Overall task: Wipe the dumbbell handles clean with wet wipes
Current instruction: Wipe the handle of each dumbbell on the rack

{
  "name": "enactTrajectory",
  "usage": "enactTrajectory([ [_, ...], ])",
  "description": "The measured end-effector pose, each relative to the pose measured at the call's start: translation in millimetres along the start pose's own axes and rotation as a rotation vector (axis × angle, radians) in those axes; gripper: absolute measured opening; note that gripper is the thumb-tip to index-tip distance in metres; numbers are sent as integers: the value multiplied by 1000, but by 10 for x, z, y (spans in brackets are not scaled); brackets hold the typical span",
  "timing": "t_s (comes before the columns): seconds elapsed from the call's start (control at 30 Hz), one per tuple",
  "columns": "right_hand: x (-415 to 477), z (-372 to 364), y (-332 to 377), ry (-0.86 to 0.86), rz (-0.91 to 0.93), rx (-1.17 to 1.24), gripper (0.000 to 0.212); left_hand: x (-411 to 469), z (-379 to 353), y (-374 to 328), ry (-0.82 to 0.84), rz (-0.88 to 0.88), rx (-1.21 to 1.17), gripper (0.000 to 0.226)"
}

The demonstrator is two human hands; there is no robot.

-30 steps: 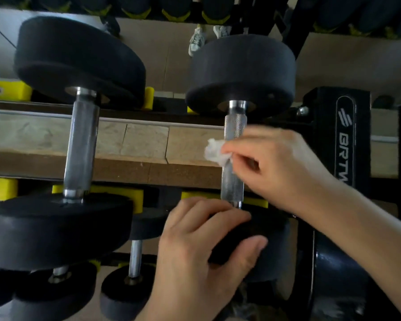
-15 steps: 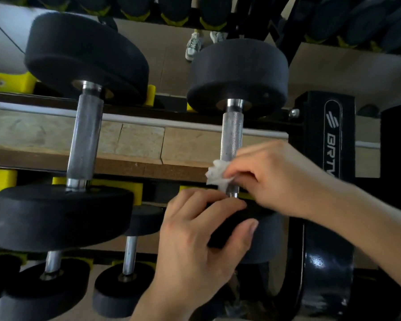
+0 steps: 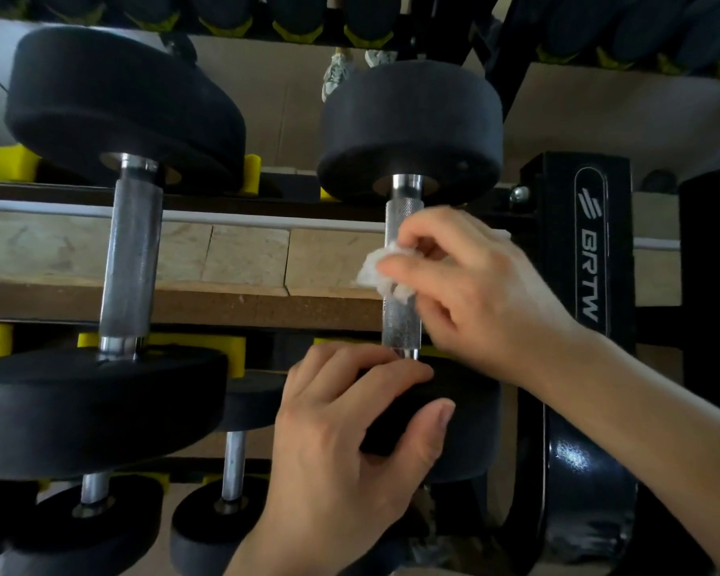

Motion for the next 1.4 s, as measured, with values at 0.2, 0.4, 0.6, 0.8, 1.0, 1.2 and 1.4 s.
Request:
enactTrajectory([
  [0.2, 151, 7, 19, 160, 148, -83, 17, -15, 27, -16, 3, 8, 63, 32],
  [0.4, -57, -90, 77, 439, 146, 116, 31, -83, 83, -64, -2, 94, 286, 40],
  [0.6, 58, -44, -32, 319, 110, 186, 16, -97, 108, -76, 23, 152, 266, 40],
  [0.8, -88, -63, -23, 198, -15, 304, 16, -100, 103, -59, 3, 176, 255, 40],
  [1.0, 127, -4, -75, 98, 33, 243, 16, -82, 113, -59, -8, 208, 212, 39],
  [1.2, 20, -56, 73, 413, 162, 269, 18, 2, 165, -8, 131, 298, 153, 39],
  [1.4, 14, -64, -23, 264, 32, 381, 18, 112, 217, 16, 348, 404, 30, 37],
])
Point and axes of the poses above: each hand's wrist, its own x-axis towards the middle knuckle, its own z-axis out of the back of the hand, y = z × x, the point moved 6 cm from there along x, towards the middle knuckle, and after that the axes turned 4 degrees about -z, right-handed, at the moved point
